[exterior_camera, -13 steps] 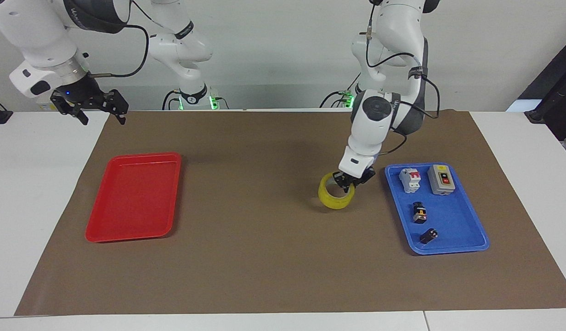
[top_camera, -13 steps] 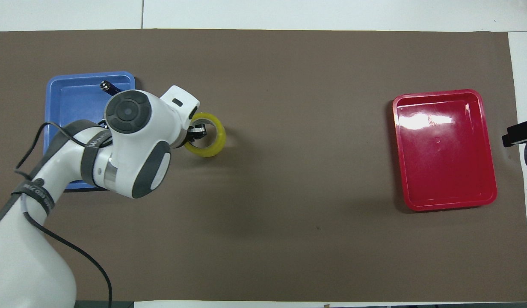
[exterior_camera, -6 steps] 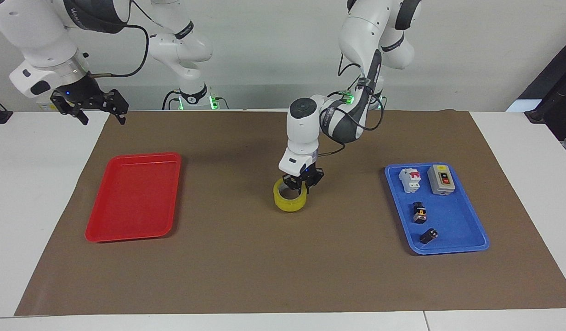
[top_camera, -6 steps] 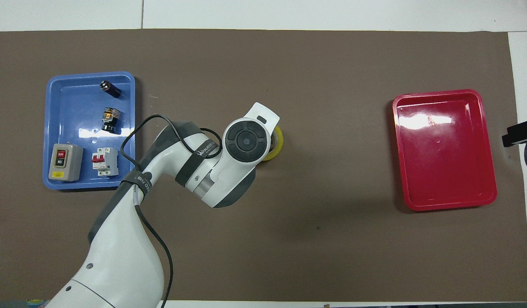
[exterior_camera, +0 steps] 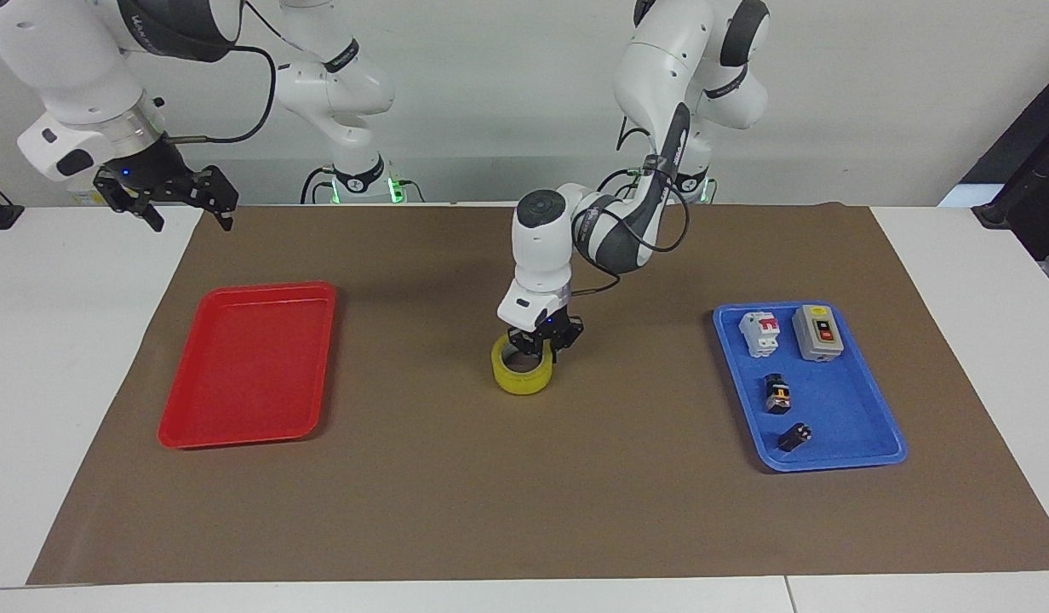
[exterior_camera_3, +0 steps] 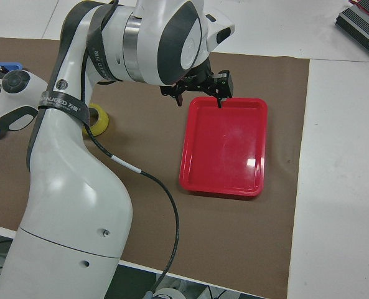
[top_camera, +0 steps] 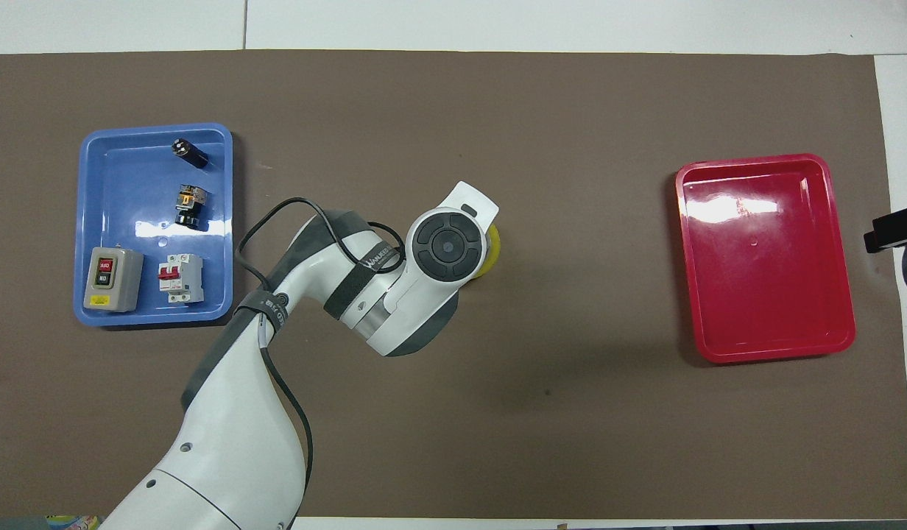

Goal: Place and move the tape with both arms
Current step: 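Carry the tape with the left gripper and set it on the table center, then withdraw the left gripper while the right gripper reaches the tape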

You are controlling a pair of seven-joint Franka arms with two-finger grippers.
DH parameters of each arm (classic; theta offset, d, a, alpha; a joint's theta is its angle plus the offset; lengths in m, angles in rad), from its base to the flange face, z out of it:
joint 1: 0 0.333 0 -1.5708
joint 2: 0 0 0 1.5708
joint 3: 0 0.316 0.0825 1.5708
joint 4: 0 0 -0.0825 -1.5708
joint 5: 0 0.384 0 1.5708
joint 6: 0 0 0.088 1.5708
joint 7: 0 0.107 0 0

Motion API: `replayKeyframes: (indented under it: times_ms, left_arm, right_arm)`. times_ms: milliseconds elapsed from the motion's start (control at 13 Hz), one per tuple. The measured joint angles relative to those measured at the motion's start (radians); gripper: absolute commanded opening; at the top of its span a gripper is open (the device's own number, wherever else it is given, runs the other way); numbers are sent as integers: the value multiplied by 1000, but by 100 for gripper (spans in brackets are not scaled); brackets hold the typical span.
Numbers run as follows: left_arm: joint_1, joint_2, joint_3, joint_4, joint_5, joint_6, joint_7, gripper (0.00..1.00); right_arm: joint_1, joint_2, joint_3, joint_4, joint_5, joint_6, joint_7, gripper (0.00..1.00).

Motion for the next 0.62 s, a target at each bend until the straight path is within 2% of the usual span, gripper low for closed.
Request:
replayKeyframes:
  times_ms: [308, 462, 615]
  left_arm:
    - [6, -18, 8, 2, 0, -1, 0, 100]
    - [38, -78, 12, -22, 0, -6, 20, 100]
    - [94, -179, 15, -87, 1, -41, 99, 100]
  right_arm:
    - [0, 0, 0, 0, 0, 0, 0, 100]
    - [3, 0, 1, -4, 2, 6, 0, 100]
    - [10, 0, 14, -13, 11, 43, 0, 100]
